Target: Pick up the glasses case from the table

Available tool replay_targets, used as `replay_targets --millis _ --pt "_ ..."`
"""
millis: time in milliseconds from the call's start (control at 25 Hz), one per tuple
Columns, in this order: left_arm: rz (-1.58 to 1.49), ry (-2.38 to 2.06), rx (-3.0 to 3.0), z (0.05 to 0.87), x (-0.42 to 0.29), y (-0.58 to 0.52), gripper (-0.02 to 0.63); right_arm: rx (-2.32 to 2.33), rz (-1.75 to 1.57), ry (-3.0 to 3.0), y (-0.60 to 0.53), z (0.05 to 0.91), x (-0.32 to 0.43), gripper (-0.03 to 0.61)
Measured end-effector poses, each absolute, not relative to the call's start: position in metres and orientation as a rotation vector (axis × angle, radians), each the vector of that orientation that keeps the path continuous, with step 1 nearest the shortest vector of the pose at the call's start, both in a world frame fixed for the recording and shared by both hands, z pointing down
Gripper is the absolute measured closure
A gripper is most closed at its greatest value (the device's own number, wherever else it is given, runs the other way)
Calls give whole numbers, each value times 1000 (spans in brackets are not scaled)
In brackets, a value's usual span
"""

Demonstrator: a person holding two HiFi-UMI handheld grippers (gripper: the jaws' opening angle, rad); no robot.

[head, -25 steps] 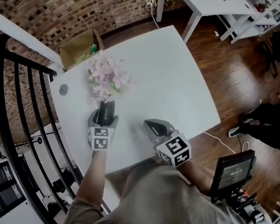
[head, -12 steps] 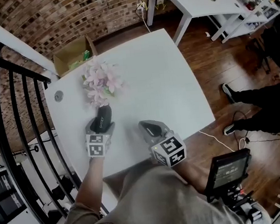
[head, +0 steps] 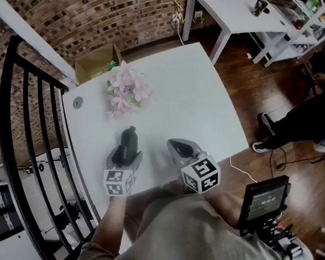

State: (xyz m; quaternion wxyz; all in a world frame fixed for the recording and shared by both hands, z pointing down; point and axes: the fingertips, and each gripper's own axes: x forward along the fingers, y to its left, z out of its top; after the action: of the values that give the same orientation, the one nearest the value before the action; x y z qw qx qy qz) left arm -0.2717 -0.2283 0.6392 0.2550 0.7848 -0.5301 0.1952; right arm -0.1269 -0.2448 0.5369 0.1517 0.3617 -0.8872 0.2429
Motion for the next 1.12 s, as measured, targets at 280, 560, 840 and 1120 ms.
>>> replay_targets --millis 280,560,840,1120 --pt "279 -1586 2080 580 -241 -204 249 929 646 -2654 -234 517 -105 565" --pt "7 -1654 2026 534 -204 -179 250 858 634 -2724 -214 511 -74 565" --pt "-150 -1605 2020 511 -181 -148 250 887 651 -2719 -197 510 -49 565" --pt "-187 -1574 2057 501 -183 -137 250 921 575 -2719 -189 498 -50 566"
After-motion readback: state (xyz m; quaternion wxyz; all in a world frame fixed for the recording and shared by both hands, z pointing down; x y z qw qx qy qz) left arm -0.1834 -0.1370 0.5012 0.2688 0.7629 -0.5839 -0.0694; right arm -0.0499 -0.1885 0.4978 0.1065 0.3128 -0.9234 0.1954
